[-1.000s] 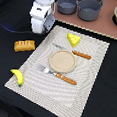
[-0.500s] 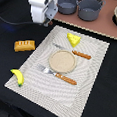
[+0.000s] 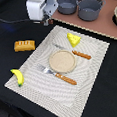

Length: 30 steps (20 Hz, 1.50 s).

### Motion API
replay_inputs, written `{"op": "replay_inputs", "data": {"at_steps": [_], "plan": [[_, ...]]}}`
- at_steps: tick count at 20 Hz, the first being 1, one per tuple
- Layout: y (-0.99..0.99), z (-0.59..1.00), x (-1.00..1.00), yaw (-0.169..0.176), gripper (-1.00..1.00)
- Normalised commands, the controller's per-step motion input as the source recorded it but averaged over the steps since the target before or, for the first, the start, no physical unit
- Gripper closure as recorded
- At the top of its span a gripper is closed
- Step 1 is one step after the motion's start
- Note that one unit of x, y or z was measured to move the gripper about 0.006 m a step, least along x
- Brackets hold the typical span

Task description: Interact with the objects in diverse but meaningful ways.

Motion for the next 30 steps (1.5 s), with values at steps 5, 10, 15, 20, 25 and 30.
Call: {"op": "replay_inputs", "data": {"at_steps": [5, 10, 15, 20, 25, 30], "plan": [[-0.73, 0.74, 0.75, 0.001, 1.0], [-0.76, 0.52, 0.67, 0.001, 1.0], [-0.72, 0.03, 0.7, 0.0, 1.0], [-0.72, 0.06, 0.76, 0.0, 1.0], [-0.73, 0.02, 0.71, 0.0, 1.0], [-0.74, 0.04, 0.68, 0.0, 1.0]]}}
